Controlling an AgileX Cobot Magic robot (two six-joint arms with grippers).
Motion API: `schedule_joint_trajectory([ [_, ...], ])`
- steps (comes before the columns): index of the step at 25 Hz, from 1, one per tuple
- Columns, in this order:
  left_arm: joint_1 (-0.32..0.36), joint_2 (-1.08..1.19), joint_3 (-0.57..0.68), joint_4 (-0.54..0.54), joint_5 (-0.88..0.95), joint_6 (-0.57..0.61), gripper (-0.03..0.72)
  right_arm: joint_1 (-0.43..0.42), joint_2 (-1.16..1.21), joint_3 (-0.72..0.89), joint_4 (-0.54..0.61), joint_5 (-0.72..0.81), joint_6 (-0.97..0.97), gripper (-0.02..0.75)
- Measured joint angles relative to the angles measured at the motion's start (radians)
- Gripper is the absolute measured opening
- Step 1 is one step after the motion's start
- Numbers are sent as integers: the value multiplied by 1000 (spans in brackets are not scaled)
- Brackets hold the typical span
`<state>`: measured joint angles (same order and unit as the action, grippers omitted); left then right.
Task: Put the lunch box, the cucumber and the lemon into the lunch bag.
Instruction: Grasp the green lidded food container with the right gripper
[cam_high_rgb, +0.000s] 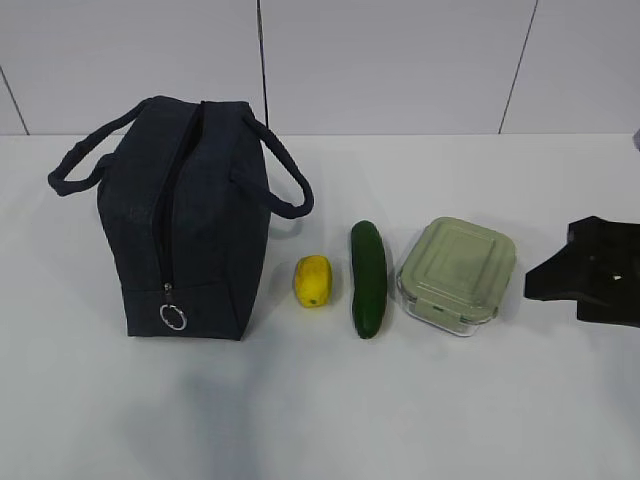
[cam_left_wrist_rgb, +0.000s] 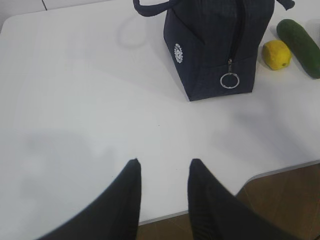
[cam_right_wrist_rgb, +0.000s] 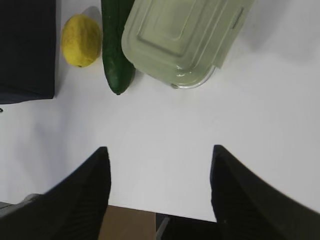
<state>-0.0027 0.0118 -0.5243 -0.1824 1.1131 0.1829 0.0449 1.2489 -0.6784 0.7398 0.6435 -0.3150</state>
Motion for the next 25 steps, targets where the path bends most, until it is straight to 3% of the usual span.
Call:
schedule_joint_trajectory([
  [7, 0, 0, 0, 0, 0, 0, 237, -9, 135, -7, 308, -10, -237, 468],
  [13, 0, 0, 0, 0, 0, -13, 237, -118, 214, -7, 562, 110, -445, 468],
  [22, 0, 0, 0, 0, 0, -17, 239, -287, 329, -8, 675, 261, -659, 468],
  [25, 0, 0, 0, 0, 0, -17, 239, -334, 409, -17, 732, 374, -778, 468],
])
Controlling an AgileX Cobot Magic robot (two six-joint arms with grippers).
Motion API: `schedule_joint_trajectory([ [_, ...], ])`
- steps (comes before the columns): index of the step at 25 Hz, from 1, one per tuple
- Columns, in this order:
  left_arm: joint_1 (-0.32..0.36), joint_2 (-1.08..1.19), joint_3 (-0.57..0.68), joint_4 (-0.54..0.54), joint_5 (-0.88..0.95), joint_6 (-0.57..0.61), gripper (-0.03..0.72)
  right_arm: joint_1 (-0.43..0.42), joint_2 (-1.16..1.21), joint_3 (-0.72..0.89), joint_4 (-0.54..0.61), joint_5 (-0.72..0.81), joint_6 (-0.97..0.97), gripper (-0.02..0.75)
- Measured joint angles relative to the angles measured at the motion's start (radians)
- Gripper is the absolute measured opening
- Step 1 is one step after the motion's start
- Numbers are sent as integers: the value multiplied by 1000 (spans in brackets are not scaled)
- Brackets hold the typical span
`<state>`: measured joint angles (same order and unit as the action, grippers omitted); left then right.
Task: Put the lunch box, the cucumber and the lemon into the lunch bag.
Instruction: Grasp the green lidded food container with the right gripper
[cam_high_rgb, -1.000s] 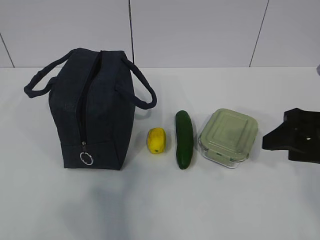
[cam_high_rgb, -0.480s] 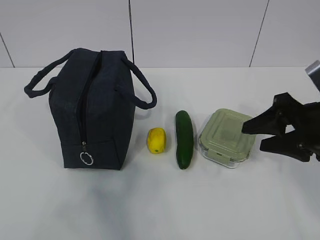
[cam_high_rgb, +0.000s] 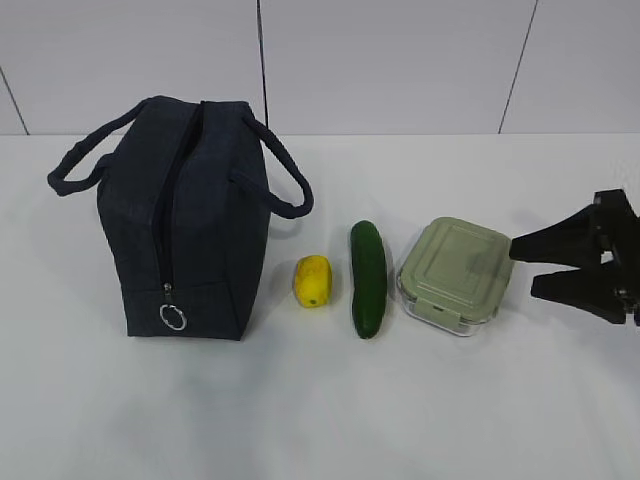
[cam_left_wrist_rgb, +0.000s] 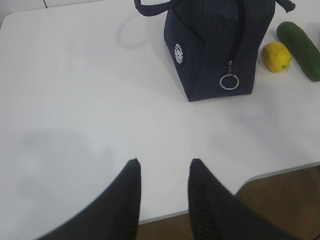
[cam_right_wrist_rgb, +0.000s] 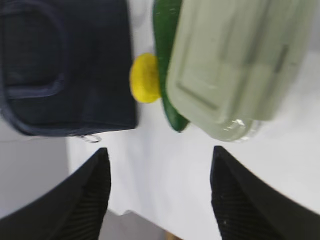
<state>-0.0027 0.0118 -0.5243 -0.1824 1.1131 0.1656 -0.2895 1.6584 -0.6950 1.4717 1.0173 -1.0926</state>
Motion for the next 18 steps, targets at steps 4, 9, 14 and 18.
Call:
schedule_joint_trajectory([
  [4, 0, 0, 0, 0, 0, 0, 239, -13, 130, -37, 68, 117, -89, 468],
  [9, 0, 0, 0, 0, 0, 0, 239, -15, 217, -50, 85, 122, -154, 468],
  [14, 0, 0, 0, 0, 0, 0, 239, -15, 218, -51, 92, 116, -179, 468],
  [18, 0, 0, 0, 0, 0, 0, 239, -18, 218, -51, 103, 54, -179, 468],
])
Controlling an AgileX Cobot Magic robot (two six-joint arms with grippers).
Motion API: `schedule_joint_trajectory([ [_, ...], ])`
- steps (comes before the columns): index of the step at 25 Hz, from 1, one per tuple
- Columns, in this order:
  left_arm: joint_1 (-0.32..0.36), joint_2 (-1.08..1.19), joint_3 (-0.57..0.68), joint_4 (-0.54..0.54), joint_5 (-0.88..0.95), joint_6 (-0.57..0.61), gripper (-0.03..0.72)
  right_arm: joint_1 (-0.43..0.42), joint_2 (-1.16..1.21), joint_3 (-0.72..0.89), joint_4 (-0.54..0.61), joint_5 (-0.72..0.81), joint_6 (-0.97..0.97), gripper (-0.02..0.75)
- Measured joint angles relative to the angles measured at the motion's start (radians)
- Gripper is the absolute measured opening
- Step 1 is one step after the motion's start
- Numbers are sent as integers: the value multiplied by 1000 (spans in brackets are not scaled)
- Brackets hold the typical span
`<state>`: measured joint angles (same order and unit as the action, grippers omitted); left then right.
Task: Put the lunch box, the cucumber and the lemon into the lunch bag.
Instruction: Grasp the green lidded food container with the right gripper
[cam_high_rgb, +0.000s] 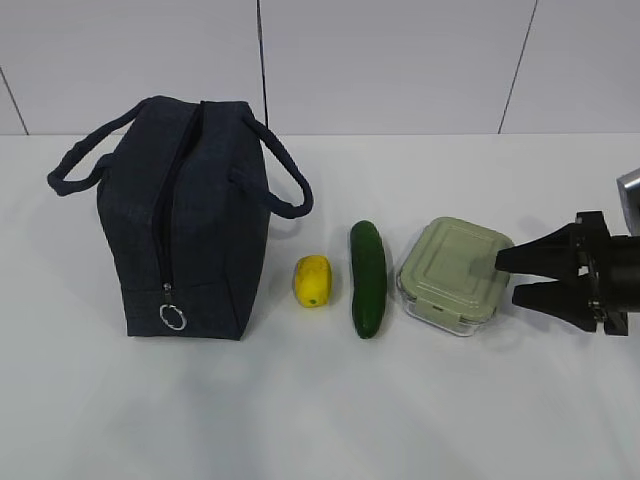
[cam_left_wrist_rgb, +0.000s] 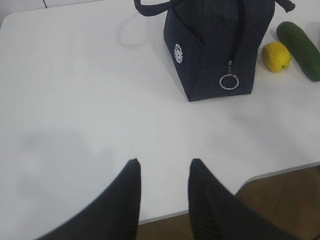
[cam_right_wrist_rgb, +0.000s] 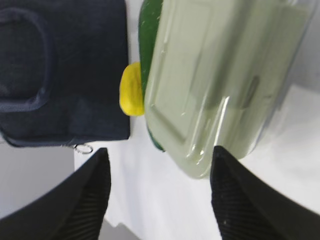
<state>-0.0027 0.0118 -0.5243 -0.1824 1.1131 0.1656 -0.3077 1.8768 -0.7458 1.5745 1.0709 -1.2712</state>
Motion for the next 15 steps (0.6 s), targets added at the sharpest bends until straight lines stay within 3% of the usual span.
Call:
schedule_joint_trajectory([
  [15, 0, 0, 0, 0, 0, -2, 239, -4, 0, 0, 59, -74, 12, 470],
])
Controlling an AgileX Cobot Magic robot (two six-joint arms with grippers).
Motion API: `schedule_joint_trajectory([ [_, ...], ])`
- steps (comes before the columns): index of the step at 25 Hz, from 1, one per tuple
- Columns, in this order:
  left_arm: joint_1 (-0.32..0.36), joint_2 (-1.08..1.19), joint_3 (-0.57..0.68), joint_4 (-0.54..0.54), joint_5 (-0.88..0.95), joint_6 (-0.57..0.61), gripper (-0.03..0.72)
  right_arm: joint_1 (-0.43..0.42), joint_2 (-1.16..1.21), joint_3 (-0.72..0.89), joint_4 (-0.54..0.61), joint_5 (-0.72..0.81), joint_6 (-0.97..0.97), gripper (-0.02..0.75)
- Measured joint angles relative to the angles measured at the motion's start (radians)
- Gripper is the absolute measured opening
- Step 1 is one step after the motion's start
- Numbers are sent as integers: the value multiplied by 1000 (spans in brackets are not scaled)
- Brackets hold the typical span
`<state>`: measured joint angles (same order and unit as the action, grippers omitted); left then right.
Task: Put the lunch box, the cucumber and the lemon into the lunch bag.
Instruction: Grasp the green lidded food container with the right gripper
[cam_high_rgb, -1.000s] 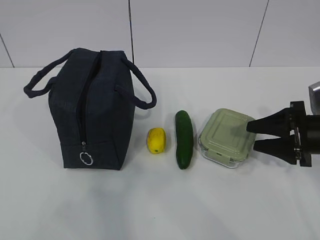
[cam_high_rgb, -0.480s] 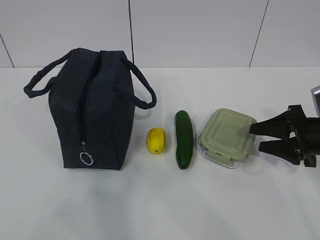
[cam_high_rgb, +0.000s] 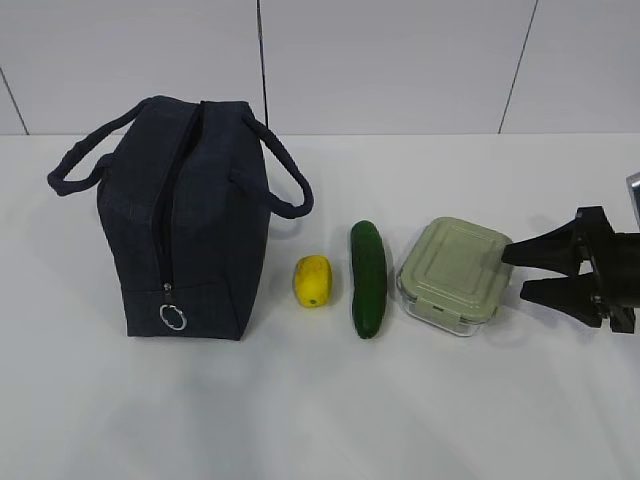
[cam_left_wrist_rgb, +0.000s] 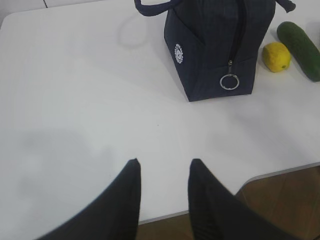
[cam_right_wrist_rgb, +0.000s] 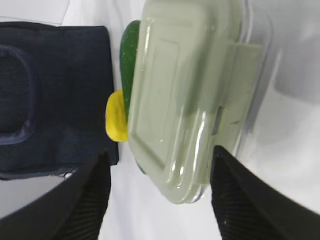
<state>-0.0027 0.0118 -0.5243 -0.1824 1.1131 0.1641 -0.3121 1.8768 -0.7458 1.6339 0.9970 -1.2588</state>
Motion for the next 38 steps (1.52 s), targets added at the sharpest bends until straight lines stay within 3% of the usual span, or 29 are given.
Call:
schedule_joint_trajectory([
  [8, 0, 0, 0, 0, 0, 0, 239, 0, 2, 0, 36, -31, -6, 582],
  [38, 0, 47, 0, 0, 0, -2, 239, 39, 189, -81, 111, 16, -29, 585],
])
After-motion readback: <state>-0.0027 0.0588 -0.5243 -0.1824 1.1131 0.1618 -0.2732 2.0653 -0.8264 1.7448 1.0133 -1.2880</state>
